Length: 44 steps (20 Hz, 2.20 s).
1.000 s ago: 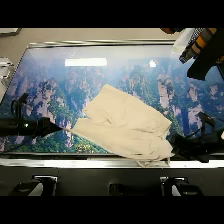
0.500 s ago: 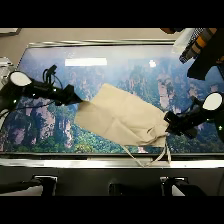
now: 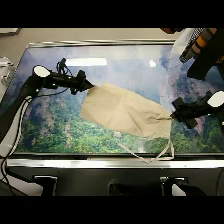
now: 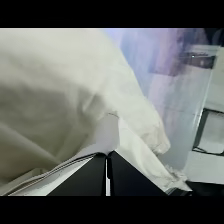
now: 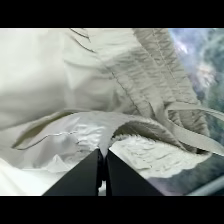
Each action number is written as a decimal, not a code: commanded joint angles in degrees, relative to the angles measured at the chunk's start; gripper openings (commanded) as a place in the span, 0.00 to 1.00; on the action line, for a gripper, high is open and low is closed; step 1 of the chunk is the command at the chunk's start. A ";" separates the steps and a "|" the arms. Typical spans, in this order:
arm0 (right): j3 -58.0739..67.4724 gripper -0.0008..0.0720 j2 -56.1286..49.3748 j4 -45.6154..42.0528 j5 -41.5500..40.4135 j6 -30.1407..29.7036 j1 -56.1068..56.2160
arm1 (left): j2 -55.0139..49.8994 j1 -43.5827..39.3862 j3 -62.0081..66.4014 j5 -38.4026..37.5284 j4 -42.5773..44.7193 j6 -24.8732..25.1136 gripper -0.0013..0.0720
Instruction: Fold the clothes and pants, and hang the long-sleeved shirts on hangers.
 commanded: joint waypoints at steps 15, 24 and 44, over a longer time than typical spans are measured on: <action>0.07 0.06 -6.29 -7.65 -23.80 20.52 -0.74 | -11.47 -3.50 0.63 25.81 -39.54 22.40 0.04; 0.04 0.06 -13.73 -7.58 -28.96 20.48 -0.74 | -18.14 -7.58 4.81 32.92 -40.28 22.99 0.04; -1.38 0.95 -6.36 5.05 6.97 -20.94 -18.40 | -5.57 14.88 6.21 -11.21 -10.10 13.38 0.76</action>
